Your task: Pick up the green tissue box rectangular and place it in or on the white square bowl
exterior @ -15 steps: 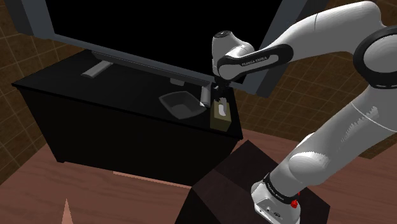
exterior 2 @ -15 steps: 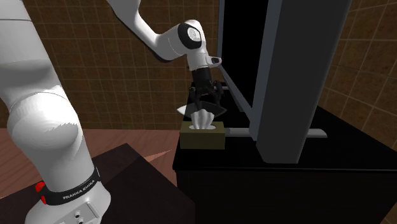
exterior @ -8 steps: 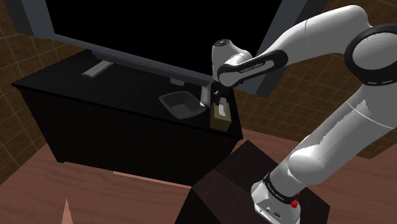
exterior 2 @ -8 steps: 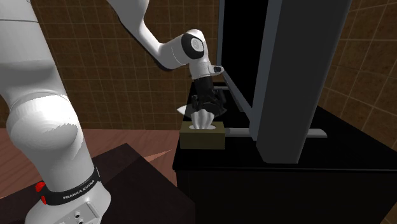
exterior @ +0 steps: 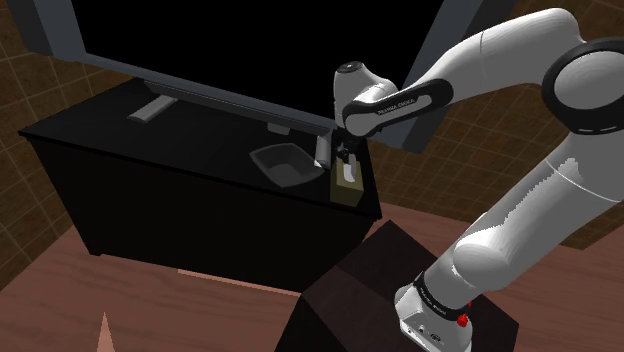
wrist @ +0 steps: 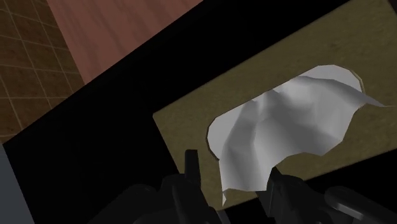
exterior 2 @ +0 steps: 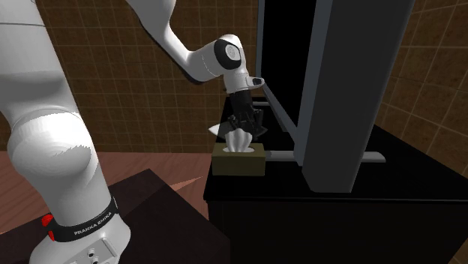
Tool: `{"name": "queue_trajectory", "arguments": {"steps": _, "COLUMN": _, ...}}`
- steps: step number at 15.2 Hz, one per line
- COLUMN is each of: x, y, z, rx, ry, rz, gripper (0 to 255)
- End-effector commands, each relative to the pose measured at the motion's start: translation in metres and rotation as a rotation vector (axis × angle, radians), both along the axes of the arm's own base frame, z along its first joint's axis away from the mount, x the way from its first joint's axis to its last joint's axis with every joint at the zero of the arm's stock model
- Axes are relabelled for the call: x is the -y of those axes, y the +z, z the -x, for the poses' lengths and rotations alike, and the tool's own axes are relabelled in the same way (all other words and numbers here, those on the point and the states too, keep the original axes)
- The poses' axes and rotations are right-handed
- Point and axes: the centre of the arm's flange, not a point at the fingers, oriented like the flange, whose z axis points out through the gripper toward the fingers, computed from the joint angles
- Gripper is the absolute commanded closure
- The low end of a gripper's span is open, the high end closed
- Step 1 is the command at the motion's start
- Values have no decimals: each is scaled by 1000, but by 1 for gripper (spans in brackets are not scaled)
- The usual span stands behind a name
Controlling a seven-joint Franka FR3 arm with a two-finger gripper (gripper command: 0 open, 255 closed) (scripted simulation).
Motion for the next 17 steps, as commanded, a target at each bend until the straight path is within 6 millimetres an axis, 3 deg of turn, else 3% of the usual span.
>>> {"name": "queue_trajectory", "arguments": {"steps": 1, "x": -2, "y": -3, "z": 1, "rx": -6, "ry": -1, "rz": -5, "gripper": 255}}
{"name": "queue_trajectory", "arguments": {"steps": 8, "x": -2, "y": -3, "z": 1, "rx": -6, "ry": -1, "rz": -5, "gripper": 255}}
{"name": "queue_trajectory", "arguments": {"steps": 17, "x": -2, "y": 45, "z": 1, "rx": -6, "ry": -1, "rz": -5, "gripper": 255}}
